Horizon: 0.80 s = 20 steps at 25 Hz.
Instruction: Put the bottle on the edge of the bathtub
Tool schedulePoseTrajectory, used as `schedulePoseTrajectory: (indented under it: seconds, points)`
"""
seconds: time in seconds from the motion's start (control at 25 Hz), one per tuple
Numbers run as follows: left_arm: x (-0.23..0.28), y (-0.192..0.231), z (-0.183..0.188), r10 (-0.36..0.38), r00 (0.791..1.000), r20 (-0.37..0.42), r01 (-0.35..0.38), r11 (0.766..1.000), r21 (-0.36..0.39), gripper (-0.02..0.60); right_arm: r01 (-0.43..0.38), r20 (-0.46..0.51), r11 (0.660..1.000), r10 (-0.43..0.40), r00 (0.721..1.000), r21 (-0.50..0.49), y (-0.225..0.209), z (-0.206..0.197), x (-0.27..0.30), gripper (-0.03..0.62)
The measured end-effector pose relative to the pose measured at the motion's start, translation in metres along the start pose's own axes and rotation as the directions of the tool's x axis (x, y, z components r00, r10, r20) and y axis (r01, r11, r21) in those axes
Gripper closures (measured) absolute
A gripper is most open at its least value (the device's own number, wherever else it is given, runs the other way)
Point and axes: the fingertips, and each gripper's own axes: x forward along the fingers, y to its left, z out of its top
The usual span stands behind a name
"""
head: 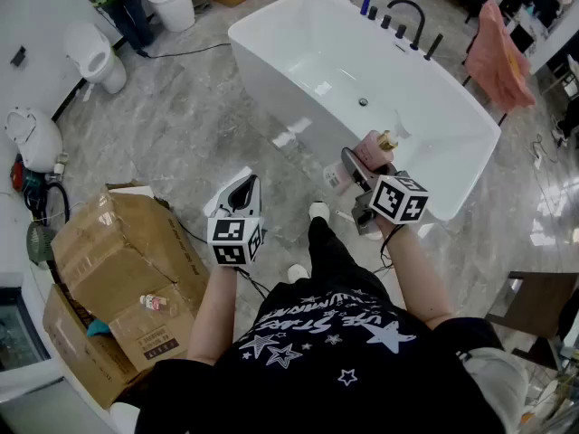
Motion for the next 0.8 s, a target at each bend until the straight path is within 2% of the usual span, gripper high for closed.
schedulePoseTrajectory:
  seconds: [0.4,0.8]
  points:
    - [-0.013,0.003,-0.016,0.008,1.0,-0.017,-0.009,1.0,-0.018,0.566,-0.012,-0.03,1.0,0.012,0.999,-0.002,0.011,-0.014,0.002,0.37]
    - [-0.014,0.034,-0.014,0.054,0.998,-0.01,-0.055,0.997,-0.055,0.566,-0.016,-0.047,1.0,0.016,0.999,-0.017,0.016,-0.007,0.03,0.369]
